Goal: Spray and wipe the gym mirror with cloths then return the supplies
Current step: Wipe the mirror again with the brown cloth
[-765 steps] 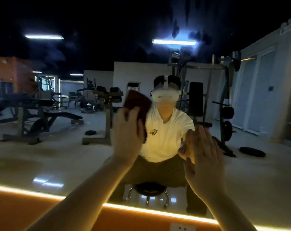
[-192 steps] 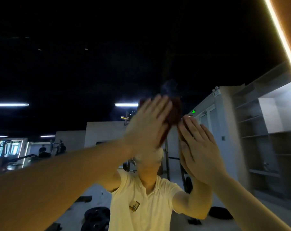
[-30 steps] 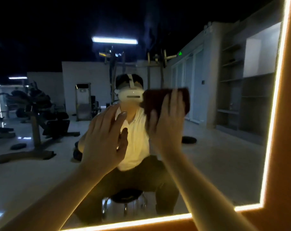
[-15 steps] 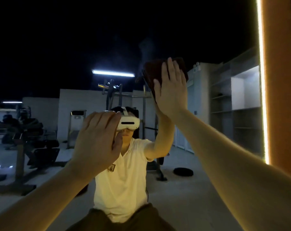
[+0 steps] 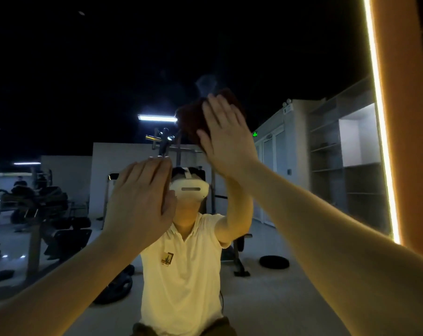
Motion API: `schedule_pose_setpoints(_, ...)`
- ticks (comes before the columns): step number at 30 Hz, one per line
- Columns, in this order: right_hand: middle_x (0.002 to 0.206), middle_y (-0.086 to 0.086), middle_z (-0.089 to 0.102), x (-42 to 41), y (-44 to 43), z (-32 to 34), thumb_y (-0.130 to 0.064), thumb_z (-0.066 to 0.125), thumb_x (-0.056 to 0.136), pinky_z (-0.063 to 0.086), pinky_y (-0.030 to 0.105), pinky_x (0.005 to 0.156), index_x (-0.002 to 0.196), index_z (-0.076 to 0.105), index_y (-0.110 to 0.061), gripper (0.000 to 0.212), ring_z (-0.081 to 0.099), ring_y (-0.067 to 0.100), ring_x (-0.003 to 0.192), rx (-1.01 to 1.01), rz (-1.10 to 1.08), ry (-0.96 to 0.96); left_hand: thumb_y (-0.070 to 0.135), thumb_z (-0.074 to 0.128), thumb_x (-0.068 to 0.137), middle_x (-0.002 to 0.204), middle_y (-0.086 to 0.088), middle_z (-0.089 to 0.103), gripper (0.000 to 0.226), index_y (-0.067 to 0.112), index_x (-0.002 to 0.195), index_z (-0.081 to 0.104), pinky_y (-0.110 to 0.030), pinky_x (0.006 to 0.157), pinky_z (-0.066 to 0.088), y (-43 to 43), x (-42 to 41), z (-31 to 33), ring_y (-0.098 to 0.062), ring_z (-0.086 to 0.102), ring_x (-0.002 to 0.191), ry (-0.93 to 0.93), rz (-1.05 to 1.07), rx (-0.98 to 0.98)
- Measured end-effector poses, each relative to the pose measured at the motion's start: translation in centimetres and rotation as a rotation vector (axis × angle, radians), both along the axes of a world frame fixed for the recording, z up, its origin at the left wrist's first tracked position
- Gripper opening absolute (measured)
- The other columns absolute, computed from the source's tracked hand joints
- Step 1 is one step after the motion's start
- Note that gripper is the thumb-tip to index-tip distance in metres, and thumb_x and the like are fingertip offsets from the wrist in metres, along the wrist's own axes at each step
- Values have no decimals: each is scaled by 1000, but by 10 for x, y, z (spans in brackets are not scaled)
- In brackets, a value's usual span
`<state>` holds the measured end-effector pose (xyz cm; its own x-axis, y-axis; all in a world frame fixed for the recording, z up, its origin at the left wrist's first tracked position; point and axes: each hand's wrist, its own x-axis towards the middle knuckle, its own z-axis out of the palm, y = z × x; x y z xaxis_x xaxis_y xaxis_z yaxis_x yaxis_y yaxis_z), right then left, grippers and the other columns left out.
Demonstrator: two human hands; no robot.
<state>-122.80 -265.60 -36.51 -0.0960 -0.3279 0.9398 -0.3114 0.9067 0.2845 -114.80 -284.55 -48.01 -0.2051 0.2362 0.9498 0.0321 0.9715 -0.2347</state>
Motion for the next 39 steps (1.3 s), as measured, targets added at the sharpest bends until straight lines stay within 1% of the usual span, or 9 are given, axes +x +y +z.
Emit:
schedule_pose_setpoints(5,171,12,17,10,-31,4,-43,17,108,5,44,128,162,23,-10,64,11,28,159,-265,70,-4,35,39,96,130,-12,62,50,8,132,60,-47,106,44,-5,4,5,-28,58,119,-9,25,-31)
schedule_pose_setpoints(10,167,12,28,6,-6,-38,-46,32,104,22,50,127,159,32,-11,65,21,28,156,241,60,44,30,39,97,117,-9,65,37,12,116,65,-42,100,43,-6,6,19,-25,60,109,48,-58,51)
schedule_pose_setpoints(15,170,14,21,-12,60,64,-44,26,110,18,48,127,162,23,-9,63,18,31,157,-404,-26,-31,32,42,94,118,-10,66,38,10,115,66,-45,100,46,2,5,31,-27,61,111,52,-46,25)
schedule_pose_setpoints(18,172,13,10,-5,18,71,-43,20,110,10,49,129,164,15,-9,63,7,30,159,-560,-4,-30,28,49,94,115,-9,66,30,11,113,64,-37,96,42,-3,6,42,-25,61,105,106,-76,61)
schedule_pose_setpoints(22,173,11,8,14,-48,39,-44,22,110,1,46,127,164,15,-12,63,4,27,160,-100,40,54,26,41,92,102,-8,64,30,10,104,64,-32,83,34,0,2,53,-23,58,91,139,-100,155)
schedule_pose_setpoints(25,173,6,14,3,-8,38,-47,27,110,4,42,129,164,21,-15,63,8,22,159,147,62,88,26,41,91,102,-9,63,31,9,102,64,-31,82,32,14,-7,51,-23,55,93,145,-107,156)
schedule_pose_setpoints(33,168,10,25,-68,207,15,-47,26,108,19,51,127,161,28,-12,64,23,30,154,-532,-9,-1,43,51,94,152,-18,47,63,5,145,50,-50,118,31,90,-44,53,-32,37,142,68,-18,23)
schedule_pose_setpoints(36,163,19,32,-70,212,5,-42,32,107,23,55,124,158,30,-4,63,27,36,151,-880,-14,-39,51,41,96,155,-20,45,69,4,146,49,-52,121,31,94,-48,52,-36,39,147,11,60,9)
schedule_pose_setpoints(39,171,17,13,-48,157,14,-43,27,108,12,53,128,163,15,-6,67,10,33,158,-885,46,-96,52,44,95,155,-22,47,72,2,146,49,-51,120,28,91,-44,52,-37,42,146,24,102,-32)
